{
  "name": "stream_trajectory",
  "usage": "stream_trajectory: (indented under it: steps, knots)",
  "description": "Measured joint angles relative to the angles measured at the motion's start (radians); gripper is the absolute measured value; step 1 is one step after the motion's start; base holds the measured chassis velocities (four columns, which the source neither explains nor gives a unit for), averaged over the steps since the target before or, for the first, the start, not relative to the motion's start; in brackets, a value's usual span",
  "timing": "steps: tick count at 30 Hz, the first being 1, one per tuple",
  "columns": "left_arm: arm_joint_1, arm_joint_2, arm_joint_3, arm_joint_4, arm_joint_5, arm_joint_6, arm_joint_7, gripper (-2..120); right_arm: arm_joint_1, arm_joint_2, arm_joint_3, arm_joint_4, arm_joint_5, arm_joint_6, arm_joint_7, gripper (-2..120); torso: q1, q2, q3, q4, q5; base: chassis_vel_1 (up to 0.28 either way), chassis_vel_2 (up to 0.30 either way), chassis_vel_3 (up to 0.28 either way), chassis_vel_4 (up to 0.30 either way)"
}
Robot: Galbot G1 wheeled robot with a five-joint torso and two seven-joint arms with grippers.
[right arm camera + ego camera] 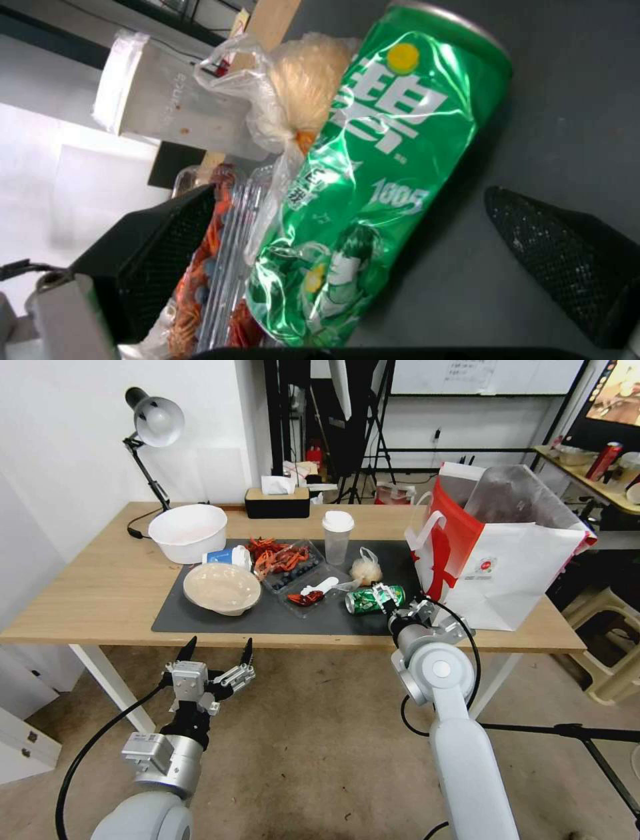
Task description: Pick up the trash from the table and place it into the takeout bag.
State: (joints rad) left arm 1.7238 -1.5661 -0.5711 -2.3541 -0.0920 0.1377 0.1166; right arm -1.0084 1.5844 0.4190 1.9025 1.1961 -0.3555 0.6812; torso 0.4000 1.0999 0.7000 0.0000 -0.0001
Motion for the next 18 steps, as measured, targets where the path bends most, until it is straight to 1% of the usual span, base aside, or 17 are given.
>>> stream_trajectory:
  steps: [14, 16, 18]
  knots:
    - [0.001, 0.0, 0.0, 0.006, 0.0, -0.014, 0.0, 100, 0.049, 0.023, -0.008, -0.059, 0.007, -0.007, 0.002, 99, 0.0, 0.0, 0.0, -0.0002, -0.0001, 0.0, 0.0, 0.0, 0.0]
    - [0.001, 0.0, -0.001, 0.006, 0.0, -0.015, 0.0, 100, 0.052, 0.023, -0.008, -0.064, 0.008, -0.009, 0.003, 98, 0.0, 0.0, 0.0, -0.0001, 0.0, 0.0, 0.0, 0.0, 0.0]
    - [0.001, 0.0, -0.001, 0.008, 0.0, -0.016, 0.0, 100, 0.056, 0.023, -0.007, -0.071, 0.009, -0.01, 0.003, 92, 0.0, 0.0, 0.0, -0.0002, -0.0002, 0.0, 0.0, 0.0, 0.0]
